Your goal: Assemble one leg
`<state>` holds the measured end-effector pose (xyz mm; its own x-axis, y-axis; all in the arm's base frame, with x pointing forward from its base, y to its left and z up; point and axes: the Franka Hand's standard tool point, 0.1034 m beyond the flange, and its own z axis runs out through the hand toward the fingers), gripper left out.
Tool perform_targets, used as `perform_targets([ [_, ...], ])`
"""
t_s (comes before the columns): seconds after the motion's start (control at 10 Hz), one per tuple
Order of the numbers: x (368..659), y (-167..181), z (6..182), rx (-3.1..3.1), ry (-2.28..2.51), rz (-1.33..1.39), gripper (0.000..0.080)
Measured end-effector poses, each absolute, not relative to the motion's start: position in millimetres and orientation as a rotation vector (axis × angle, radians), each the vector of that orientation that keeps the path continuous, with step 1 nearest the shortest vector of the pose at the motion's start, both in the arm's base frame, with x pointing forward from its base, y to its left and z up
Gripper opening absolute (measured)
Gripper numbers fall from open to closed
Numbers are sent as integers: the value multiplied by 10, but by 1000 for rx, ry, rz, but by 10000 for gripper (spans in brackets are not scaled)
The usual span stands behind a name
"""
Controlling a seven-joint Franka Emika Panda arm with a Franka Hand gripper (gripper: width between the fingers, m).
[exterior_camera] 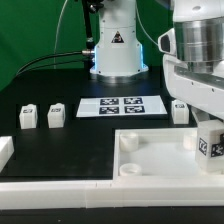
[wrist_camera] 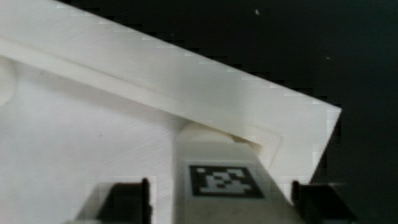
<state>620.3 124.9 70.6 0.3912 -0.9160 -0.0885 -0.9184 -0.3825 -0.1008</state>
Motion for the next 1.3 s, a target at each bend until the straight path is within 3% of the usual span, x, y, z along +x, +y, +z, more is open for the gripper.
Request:
perform_targets([
  [0.1, 6199, 1246, 706, -2608, 1504, 20, 481],
  [0.2, 6203, 1239, 706, -2713, 1313, 14, 614],
  [0.3, 6207, 1229, 697, -2786, 1154, 5, 638],
  [1.2, 6270, 1165, 745, -3069, -284, -103, 649],
  [1.3, 6269, 1166, 744, -3069, -282, -102, 601],
])
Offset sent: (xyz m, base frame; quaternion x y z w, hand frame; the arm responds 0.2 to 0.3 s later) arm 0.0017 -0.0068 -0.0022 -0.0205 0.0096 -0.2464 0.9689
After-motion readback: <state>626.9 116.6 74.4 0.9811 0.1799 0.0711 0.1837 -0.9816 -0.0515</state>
